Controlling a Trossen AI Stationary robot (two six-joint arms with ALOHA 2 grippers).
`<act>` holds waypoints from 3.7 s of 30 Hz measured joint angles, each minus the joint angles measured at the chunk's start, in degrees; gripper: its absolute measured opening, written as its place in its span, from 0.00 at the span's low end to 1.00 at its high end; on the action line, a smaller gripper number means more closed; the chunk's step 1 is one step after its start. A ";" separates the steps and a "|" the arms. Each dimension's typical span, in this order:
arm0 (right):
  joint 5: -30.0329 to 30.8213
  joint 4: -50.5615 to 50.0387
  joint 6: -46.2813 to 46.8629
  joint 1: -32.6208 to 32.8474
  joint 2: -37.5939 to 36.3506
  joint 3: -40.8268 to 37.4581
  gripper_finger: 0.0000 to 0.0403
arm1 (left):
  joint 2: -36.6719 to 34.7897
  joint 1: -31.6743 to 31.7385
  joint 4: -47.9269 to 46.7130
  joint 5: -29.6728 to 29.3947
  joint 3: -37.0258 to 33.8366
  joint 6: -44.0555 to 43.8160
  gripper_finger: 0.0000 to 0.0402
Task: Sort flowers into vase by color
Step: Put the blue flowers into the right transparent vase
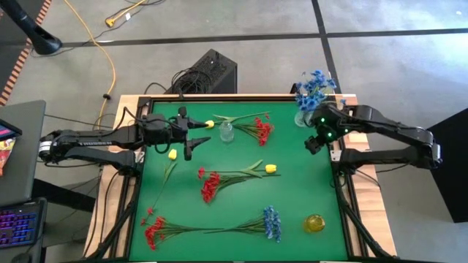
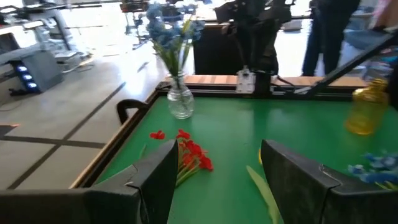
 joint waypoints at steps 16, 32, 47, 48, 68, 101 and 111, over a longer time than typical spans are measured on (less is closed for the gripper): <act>4.45 8.22 18.48 24.27 0.04 0.00 0.50 | 0.12 0.00 0.05 5.42 0.00 -0.77 0.55; 12.57 24.49 21.00 41.66 11.76 0.00 0.50 | 0.12 -8.56 -1.12 12.20 0.00 -2.61 0.55; 12.48 41.53 9.53 44.09 23.03 0.00 0.50 | 12.50 -28.41 3.04 9.03 0.23 -4.67 0.55; 12.48 41.72 8.43 44.09 23.04 0.00 0.50 | 14.39 -29.67 3.12 8.38 1.01 -5.21 0.55; 14.38 44.37 -5.98 46.47 23.26 0.00 0.50 | 56.77 -37.38 -6.41 -2.82 33.95 -16.88 0.55; 22.84 44.18 2.14 62.14 23.28 0.00 0.50 | 67.22 -39.67 -21.61 -11.09 42.61 -30.89 0.43; 22.84 44.14 1.67 62.10 23.28 0.00 0.50 | 67.22 -38.31 -20.56 -11.24 43.21 -25.79 0.04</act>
